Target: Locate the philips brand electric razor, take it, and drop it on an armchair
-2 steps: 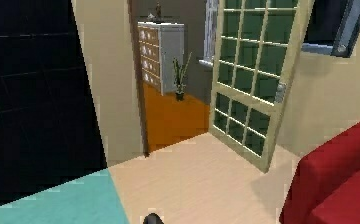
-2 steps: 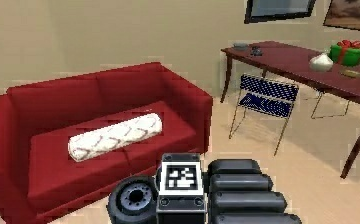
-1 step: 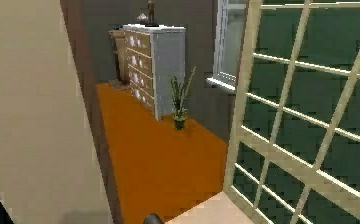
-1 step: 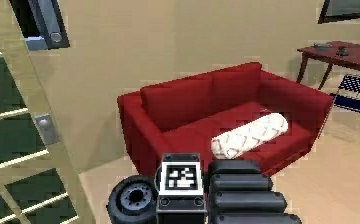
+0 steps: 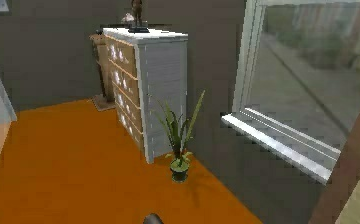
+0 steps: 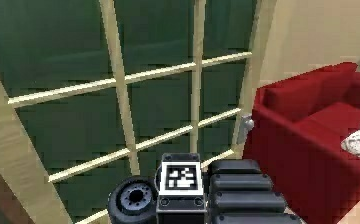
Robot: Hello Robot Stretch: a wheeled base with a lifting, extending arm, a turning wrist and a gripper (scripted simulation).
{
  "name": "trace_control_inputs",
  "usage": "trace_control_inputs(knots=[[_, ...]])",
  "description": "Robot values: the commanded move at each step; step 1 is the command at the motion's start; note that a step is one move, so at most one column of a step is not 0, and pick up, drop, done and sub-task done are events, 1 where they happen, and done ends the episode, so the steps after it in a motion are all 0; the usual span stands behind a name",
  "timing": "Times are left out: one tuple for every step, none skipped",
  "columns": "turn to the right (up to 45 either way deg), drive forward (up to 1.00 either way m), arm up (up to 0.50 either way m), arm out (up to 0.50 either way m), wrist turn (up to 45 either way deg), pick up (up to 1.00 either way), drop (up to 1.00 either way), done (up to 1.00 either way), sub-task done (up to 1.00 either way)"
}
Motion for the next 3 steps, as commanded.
trace_control_inputs(knots=[[-24.0,0.0,0.0,0.0,0.0,0.0,0.0,0.0,0.0],[0.0,0.4,0.0,0.0,0.0,0.0,0.0,0.0,0.0],[-18.0,0.0,0.0,0.0,0.0,0.0,0.0,0.0,0.0]])
